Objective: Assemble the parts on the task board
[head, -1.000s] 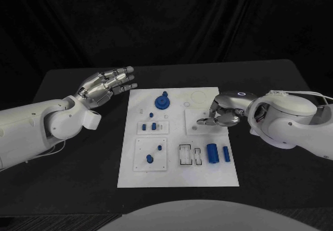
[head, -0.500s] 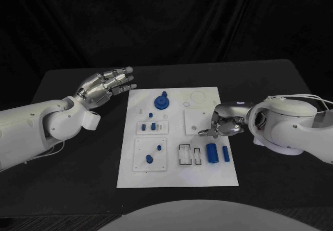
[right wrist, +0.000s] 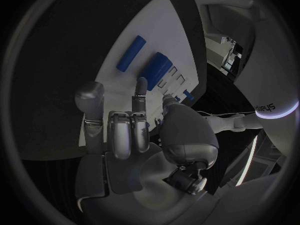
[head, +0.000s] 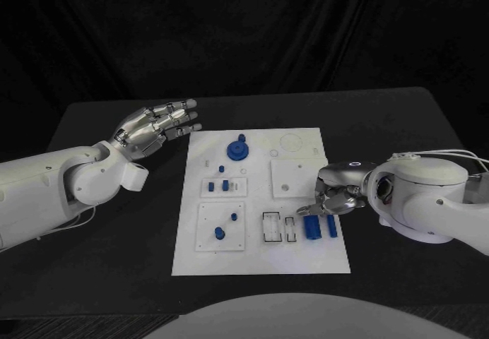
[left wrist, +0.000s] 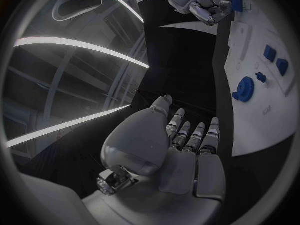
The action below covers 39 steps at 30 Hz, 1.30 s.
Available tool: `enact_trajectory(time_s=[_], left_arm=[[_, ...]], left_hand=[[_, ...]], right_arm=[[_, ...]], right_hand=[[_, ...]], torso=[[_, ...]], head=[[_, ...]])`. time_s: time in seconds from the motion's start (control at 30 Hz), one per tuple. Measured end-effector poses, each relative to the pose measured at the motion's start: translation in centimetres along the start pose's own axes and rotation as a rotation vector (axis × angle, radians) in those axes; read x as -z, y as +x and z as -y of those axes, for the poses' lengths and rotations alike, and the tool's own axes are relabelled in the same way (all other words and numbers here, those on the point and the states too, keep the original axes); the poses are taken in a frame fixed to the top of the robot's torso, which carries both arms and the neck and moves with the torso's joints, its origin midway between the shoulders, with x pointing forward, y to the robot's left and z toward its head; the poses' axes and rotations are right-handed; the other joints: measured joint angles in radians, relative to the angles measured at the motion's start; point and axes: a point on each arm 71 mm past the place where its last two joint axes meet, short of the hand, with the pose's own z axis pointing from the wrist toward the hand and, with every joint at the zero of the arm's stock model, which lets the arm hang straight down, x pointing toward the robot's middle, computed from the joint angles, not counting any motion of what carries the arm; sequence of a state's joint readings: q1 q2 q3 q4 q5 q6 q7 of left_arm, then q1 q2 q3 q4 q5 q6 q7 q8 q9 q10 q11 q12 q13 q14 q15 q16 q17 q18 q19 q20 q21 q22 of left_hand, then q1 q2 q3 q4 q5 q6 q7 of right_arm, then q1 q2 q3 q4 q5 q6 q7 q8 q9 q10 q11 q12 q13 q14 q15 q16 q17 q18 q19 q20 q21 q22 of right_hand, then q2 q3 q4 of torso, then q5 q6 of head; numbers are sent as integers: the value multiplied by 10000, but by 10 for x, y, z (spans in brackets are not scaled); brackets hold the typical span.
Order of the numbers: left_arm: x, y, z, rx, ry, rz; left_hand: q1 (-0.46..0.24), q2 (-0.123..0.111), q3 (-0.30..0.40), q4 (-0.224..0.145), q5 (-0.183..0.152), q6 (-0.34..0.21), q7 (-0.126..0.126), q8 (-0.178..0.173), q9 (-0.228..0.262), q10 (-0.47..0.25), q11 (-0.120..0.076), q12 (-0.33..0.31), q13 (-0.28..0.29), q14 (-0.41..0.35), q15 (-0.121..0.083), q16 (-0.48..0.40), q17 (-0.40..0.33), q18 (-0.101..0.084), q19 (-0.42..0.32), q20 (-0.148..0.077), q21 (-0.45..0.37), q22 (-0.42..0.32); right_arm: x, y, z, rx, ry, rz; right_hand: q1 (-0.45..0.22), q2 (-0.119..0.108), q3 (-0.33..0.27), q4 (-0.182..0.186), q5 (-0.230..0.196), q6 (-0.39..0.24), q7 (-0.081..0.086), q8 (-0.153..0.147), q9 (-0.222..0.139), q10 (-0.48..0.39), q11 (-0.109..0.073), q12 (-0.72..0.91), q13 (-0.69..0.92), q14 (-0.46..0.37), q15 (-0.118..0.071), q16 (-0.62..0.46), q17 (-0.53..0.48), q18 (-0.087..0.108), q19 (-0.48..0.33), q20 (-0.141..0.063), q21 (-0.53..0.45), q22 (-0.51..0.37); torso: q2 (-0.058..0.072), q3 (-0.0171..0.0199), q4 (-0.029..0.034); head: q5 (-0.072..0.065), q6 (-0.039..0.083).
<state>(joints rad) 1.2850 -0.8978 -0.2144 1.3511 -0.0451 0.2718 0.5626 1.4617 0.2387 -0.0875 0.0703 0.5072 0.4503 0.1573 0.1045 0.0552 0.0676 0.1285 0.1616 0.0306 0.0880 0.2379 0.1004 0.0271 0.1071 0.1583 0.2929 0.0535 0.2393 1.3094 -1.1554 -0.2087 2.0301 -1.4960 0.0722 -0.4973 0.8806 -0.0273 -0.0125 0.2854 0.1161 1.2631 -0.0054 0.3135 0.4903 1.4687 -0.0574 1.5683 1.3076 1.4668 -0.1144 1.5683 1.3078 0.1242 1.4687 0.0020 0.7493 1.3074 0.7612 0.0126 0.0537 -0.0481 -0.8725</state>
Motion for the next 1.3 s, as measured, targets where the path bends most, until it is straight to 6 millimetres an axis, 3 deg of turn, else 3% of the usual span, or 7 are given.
enact_trajectory(time_s=[0.13,0.3,0.4,0.8,1.0,1.13,1.3], left_arm=[[0,0,0,2,-12,-2],[0,0,0,1,-30,-1],[0,0,0,2,-40,-6],[-1,0,-1,19,-95,-36],[0,-1,-2,25,-141,-27],[0,-1,-3,42,-167,-42],[0,0,-4,66,-190,-69]], left_hand=[[-18,-18,0,0,0,0,0,0,0,0,0,0,0,0,0,0,0,1,0,0,0,0],[-41,-41,0,1,0,0,0,0,-1,0,0,0,0,0,-1,0,-1,1,0,0,0,-1],[-41,-41,0,0,0,0,0,0,0,0,0,0,-1,0,-1,0,-1,1,0,0,0,-1],[-40,-41,-1,0,0,0,0,0,-1,-37,36,0,-2,0,-1,0,-2,2,0,0,0,-2],[-40,-40,-1,1,0,0,0,0,-1,-37,36,0,-2,-1,-1,0,-2,2,-1,0,0,-3],[-40,-40,-1,1,0,0,0,0,-1,-37,36,-1,-3,-1,-1,0,-2,2,-1,0,0,-3],[-40,-40,-1,1,0,0,0,-1,-1,-37,36,-1,-3,-1,-1,0,-3,1,-1,0,0,-3]], right_arm=[[3,0,-2,293,114,157],[6,1,-3,569,228,302],[6,3,-4,627,258,312],[4,19,-8,527,283,39],[0,25,-12,527,215,-11],[-3,28,-13,618,241,-24],[-5,29,-16,781,180,10]], right_hand=[[0,0,-19,19,-8,0,0,0,0,0,0,0,0,0,0,0,0,1,0,0,0,0],[43,-43,-55,55,-88,389,-143,483,935,-17,-126,0,-1,5,-110,0,-1,1,0,-110,0,-1],[16,-27,-84,84,-185,163,-147,526,1267,-17,-125,0,-1,4,-110,0,-1,2,-20,-130,0,-1],[-13,-181,-83,84,-240,-710,89,-147,1428,-18,-125,0,-2,4,-110,0,-2,2,-35,-145,-599,6],[295,-398,47,17,112,-906,153,-413,1427,-20,-48,-1,-2,-16,-48,0,-2,3,-74,-106,-601,6],[699,-475,100,-12,631,-1294,274,-720,1412,-31,36,-1,-3,-8,41,0,-2,3,-116,-65,-697,5],[1344,-469,238,-186,1504,-1564,379,-867,1450,-19,167,-1,6,-17,130,-7,-2,3,-143,37,-877,5]], torso=[[0,0,0],[-1,0,0],[0,-2,0],[-1,-2,0],[-1,-2,0],[0,-1,0],[-1,-2,0]], head=[[9,0],[-7,0],[-14,0],[9,0],[-11,0],[-26,0],[13,0]])
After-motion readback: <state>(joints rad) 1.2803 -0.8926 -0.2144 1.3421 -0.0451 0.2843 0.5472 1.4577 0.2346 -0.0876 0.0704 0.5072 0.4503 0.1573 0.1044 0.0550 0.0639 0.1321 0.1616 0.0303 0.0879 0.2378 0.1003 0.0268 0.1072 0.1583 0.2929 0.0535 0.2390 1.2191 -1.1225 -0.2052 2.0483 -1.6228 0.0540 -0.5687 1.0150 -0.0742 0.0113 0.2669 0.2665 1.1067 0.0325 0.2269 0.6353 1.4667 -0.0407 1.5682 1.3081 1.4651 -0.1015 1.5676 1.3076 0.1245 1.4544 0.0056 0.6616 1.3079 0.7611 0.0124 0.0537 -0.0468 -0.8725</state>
